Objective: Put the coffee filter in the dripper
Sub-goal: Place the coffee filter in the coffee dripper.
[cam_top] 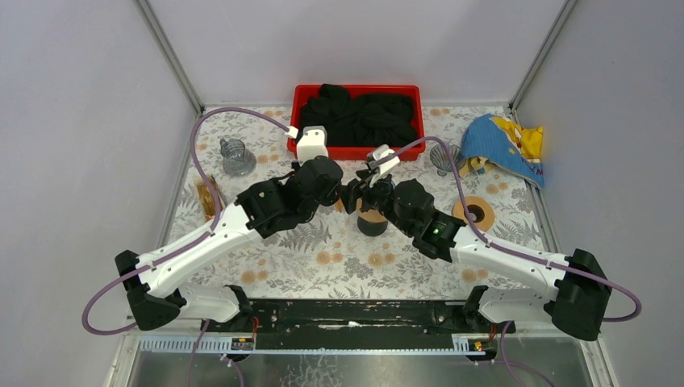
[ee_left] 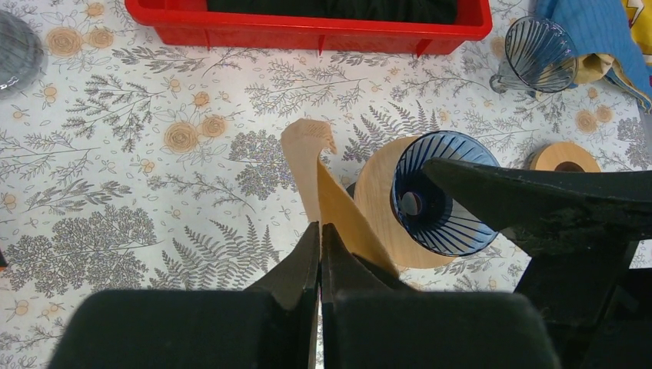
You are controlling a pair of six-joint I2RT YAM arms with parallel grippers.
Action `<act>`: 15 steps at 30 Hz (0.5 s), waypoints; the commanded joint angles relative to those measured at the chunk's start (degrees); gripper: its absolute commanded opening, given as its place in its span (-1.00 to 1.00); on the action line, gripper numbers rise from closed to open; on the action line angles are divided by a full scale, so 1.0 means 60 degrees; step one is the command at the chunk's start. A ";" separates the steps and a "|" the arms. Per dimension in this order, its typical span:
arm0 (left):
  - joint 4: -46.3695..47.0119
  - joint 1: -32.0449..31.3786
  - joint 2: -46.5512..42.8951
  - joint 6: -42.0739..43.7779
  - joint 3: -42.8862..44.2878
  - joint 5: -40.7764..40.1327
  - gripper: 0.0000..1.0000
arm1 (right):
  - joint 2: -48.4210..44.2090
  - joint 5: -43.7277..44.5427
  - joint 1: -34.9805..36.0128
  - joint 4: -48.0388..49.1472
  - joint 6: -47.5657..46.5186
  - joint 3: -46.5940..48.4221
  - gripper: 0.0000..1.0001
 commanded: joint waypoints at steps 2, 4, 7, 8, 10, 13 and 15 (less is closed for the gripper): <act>0.0394 -0.0065 -0.0002 0.0073 0.0328 0.0038 -1.00 | -0.0122 0.0922 0.0036 0.1153 -0.0092 -0.0195 0.44; 0.0416 -0.0063 -0.0003 0.0071 0.0328 0.0147 -1.00 | -0.0049 0.0822 0.0046 0.1197 -0.0166 -0.0131 0.42; 0.0576 -0.0063 -0.0042 0.0087 0.0286 0.0366 -1.00 | 0.0127 0.0603 0.0036 0.1072 -0.0232 0.0063 0.38; 0.0608 -0.0064 -0.0077 0.0107 0.0281 0.0409 -1.00 | 0.0165 0.0570 0.0040 0.1036 -0.0238 0.0109 0.36; 0.0663 -0.0064 -0.0110 0.0109 0.0266 0.0513 -1.00 | 0.0208 0.0588 0.0036 0.1042 -0.0279 0.0144 0.33; 0.0751 -0.0063 -0.0197 0.0116 0.0245 0.0682 -1.00 | 0.0229 0.0595 0.0036 0.0950 -0.0369 0.0256 0.25; 0.0821 -0.0070 -0.0249 0.0106 0.0204 0.0794 -1.00 | 0.0231 0.0666 0.0047 0.0832 -0.0439 0.0347 0.17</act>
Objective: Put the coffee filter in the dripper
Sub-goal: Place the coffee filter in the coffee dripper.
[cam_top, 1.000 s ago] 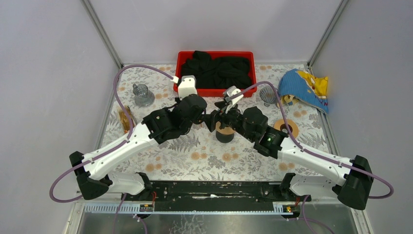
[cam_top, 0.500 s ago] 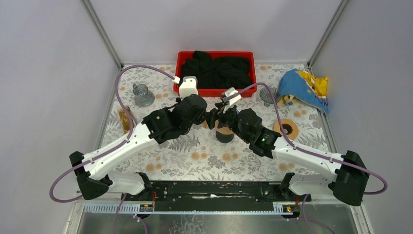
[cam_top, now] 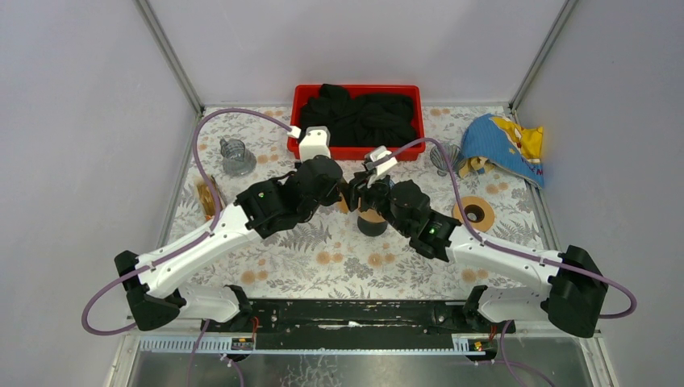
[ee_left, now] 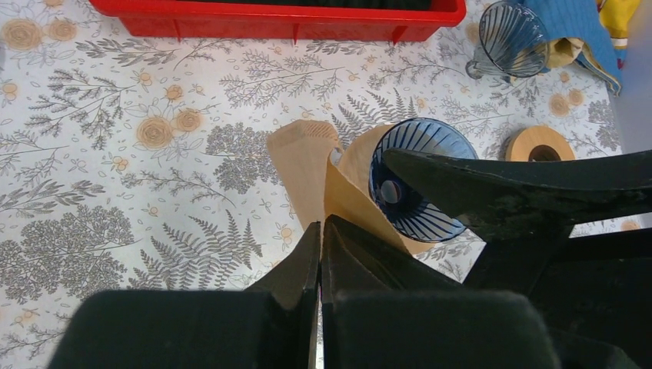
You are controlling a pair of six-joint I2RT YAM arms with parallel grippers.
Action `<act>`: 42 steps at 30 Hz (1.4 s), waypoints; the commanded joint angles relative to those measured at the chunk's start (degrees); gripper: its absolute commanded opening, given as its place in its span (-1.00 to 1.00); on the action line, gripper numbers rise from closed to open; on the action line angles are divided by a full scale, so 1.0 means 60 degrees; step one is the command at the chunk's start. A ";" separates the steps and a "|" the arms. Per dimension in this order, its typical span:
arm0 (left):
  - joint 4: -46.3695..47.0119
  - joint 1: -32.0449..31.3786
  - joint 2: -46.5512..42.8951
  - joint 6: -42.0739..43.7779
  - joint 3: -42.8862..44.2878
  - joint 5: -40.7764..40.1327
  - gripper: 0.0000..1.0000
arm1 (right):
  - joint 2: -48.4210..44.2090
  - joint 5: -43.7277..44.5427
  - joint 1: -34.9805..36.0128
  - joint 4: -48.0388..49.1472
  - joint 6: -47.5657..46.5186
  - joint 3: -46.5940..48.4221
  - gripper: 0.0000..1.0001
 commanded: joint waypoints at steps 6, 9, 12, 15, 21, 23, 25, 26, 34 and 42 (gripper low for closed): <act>0.0628 -0.0070 -0.0421 0.0084 0.0144 0.0302 -1.00 | -0.0184 0.0312 0.0036 -0.0668 -0.0146 0.0966 -0.29; 0.0579 -0.0071 -0.0444 0.0110 0.0172 0.0377 -0.97 | -0.0240 0.0287 0.0044 -0.1739 -0.0014 0.1448 -0.53; 0.0570 -0.0056 -0.0456 0.0180 0.0233 0.0563 -0.87 | -0.0206 0.0297 0.0037 -0.3052 0.0295 0.2089 -0.81; 0.0533 -0.0066 -0.0460 0.0268 0.0365 0.0691 -0.70 | -0.0114 0.0317 0.0037 -0.4395 0.0683 0.2766 -0.95; 0.0513 -0.0063 -0.0371 0.0346 0.0593 0.0725 -0.18 | 0.0076 0.0508 0.0043 -0.6855 0.1640 0.3893 -1.00; 0.0502 -0.0065 -0.0263 0.0362 0.0651 0.0724 -0.03 | 0.0167 0.0545 0.0038 -0.7514 0.1862 0.4226 -1.00; 0.0508 -0.0069 -0.0101 0.0400 0.0720 0.0703 0.09 | 0.0311 0.0568 0.0042 -0.8221 0.2053 0.4581 -1.00; 0.0502 -0.0063 -0.0024 0.0412 0.0771 0.0721 0.12 | 0.0384 0.0584 0.0037 -0.8554 0.2147 0.4782 -1.00; 0.0677 -0.0067 0.0727 0.0743 0.1280 0.0889 0.30 | 0.0572 0.1273 0.0041 -1.0499 0.2585 0.5781 -1.00; 0.0781 -0.0063 0.1491 0.0887 0.1741 0.1098 0.31 | 0.0625 0.1717 -0.0059 -1.1229 0.2484 0.6146 -1.00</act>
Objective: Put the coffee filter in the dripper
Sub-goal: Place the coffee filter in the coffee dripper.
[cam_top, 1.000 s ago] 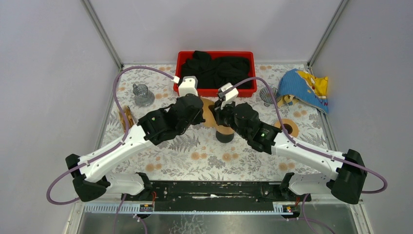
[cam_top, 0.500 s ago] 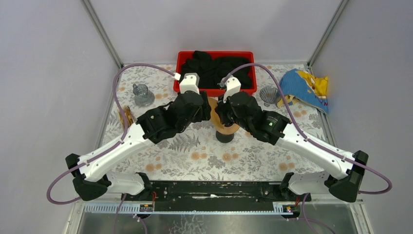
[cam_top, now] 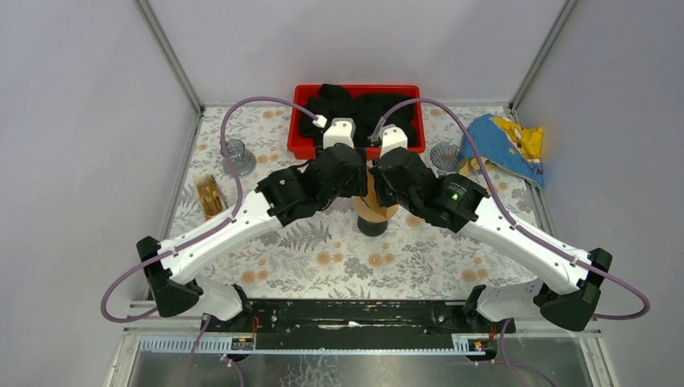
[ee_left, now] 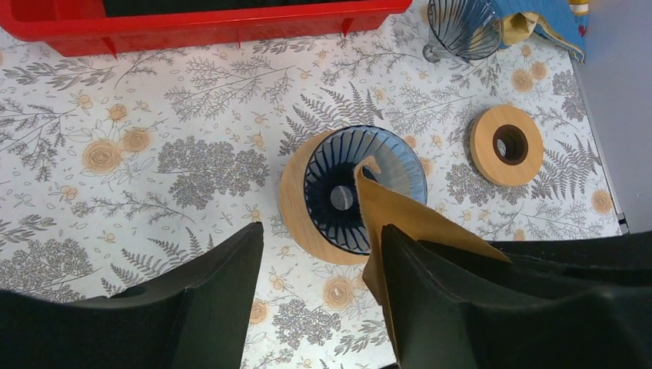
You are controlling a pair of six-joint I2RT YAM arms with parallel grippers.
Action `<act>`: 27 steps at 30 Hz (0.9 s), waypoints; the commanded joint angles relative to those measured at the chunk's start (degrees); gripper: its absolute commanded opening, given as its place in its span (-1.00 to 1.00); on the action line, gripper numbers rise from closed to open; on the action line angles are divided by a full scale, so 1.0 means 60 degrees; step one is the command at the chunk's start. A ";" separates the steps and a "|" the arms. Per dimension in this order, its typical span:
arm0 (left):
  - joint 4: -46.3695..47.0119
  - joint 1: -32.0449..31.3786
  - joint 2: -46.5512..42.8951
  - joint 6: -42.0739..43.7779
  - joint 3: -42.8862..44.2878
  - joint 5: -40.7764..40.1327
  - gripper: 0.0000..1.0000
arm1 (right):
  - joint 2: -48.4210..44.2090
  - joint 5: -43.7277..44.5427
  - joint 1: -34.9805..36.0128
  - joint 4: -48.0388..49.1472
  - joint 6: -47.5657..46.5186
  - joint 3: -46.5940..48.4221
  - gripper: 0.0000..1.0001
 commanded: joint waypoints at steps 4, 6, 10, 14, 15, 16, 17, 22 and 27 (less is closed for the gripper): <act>0.0590 -0.0063 0.0455 0.0268 0.0558 0.0158 0.32 | 0.0068 0.0038 -0.0409 -0.0331 -0.0004 0.0275 -1.00; 0.0638 -0.0043 0.0543 0.0292 0.0537 0.0122 0.33 | 0.0084 -0.0213 -0.0612 -0.0128 0.0005 0.0123 -1.00; 0.0628 0.0088 0.0754 0.0317 0.0493 0.0130 0.33 | 0.0161 -0.0671 -0.1094 0.0127 -0.0005 -0.0131 -1.00; 0.0669 0.0211 0.0914 0.0338 0.0479 0.0134 0.34 | 0.0306 -0.0988 -0.1420 0.0246 -0.0076 -0.0180 -1.00; 0.0691 0.0252 0.0959 0.0339 0.0464 0.0171 0.34 | 0.0362 -0.1094 -0.1491 0.0283 -0.0093 -0.0173 -1.00; 0.0719 0.0314 0.0986 0.0352 0.0449 0.0219 0.34 | 0.0426 -0.1188 -0.1568 0.0312 -0.0108 -0.0176 -1.00; 0.0752 0.0387 0.1026 0.0354 0.0434 0.0290 0.34 | 0.0500 -0.1279 -0.1638 0.0325 -0.0117 -0.0165 -1.00; 0.0862 0.0698 0.1242 0.0383 0.0296 0.0553 0.34 | 0.0858 -0.1541 -0.1886 0.0341 -0.0151 -0.0124 -1.00; 0.0980 0.0957 0.1526 0.0391 0.0084 0.0884 0.34 | 0.1111 -0.1717 -0.2115 0.0286 -0.0205 -0.0051 -0.97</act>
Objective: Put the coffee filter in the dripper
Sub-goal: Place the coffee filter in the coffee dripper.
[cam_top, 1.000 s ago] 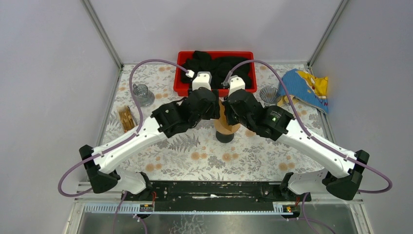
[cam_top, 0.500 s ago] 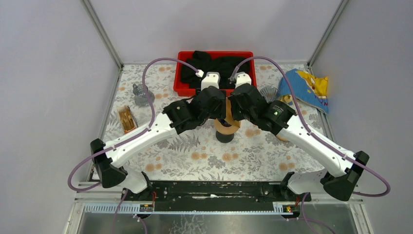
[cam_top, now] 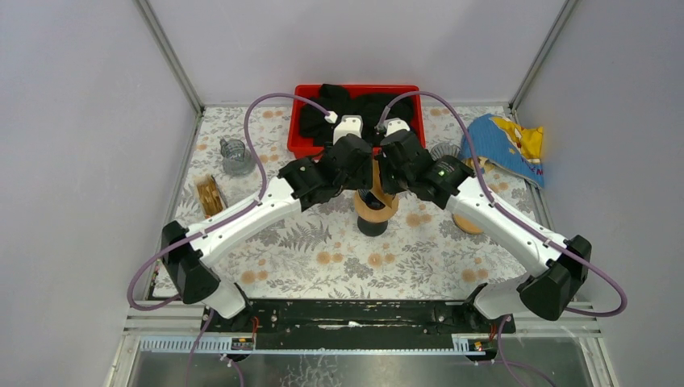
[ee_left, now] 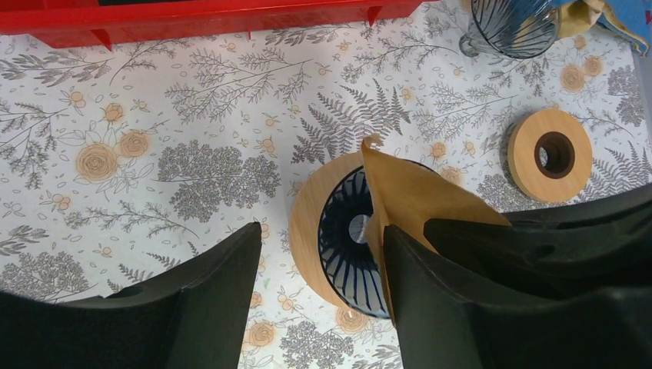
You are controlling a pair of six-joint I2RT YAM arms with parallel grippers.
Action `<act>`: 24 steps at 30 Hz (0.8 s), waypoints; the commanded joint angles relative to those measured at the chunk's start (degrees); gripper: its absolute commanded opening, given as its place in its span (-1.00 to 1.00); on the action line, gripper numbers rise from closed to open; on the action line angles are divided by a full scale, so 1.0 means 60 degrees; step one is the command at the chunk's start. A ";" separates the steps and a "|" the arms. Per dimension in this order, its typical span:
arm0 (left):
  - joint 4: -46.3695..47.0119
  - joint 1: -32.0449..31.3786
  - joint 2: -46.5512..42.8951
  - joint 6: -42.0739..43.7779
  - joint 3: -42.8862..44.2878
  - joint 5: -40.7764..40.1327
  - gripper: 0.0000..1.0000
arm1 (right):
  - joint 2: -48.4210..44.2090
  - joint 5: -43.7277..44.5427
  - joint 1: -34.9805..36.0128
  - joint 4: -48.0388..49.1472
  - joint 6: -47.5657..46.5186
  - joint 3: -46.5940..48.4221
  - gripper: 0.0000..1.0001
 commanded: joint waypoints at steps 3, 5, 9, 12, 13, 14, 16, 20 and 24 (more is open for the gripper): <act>0.0622 0.0223 0.0373 0.0165 -0.0265 0.0424 0.34 | 0.0142 -0.0289 -0.0267 0.0206 -0.0146 0.0092 -0.79; 0.0629 0.0262 0.0413 0.0165 -0.0339 0.0463 0.34 | 0.0131 -0.0302 -0.0305 0.0218 -0.0161 0.0058 -0.68; 0.0622 0.0315 0.0387 0.0180 -0.0457 0.0558 0.34 | 0.0025 -0.0279 -0.0318 0.0244 -0.0211 -0.0024 -0.43; 0.0613 0.0347 0.0314 0.0194 -0.0548 0.0570 0.34 | -0.0107 -0.0132 -0.0347 0.0279 -0.0249 -0.0103 -0.30; 0.0608 0.0350 0.0316 0.0194 -0.0553 0.0566 0.35 | -0.0143 -0.0059 -0.0358 0.0292 -0.0267 -0.0138 -0.25; 0.0595 0.0351 0.0300 0.0202 -0.0557 0.0585 0.35 | -0.0174 -0.0001 -0.0372 0.0305 -0.0284 -0.0170 -0.22; 0.0570 0.0373 0.0305 0.0220 -0.0536 0.0613 0.35 | -0.0202 0.0059 -0.0440 0.0288 -0.0336 -0.0213 -0.15; 0.0533 0.0373 0.0362 0.0253 -0.0521 0.0660 0.35 | -0.0285 0.0153 -0.0504 0.0326 -0.0442 -0.0305 -0.06; 0.0467 0.0379 0.0394 0.0304 -0.0513 0.0660 0.35 | -0.0410 0.0188 -0.0624 0.0441 -0.0510 -0.0414 0.04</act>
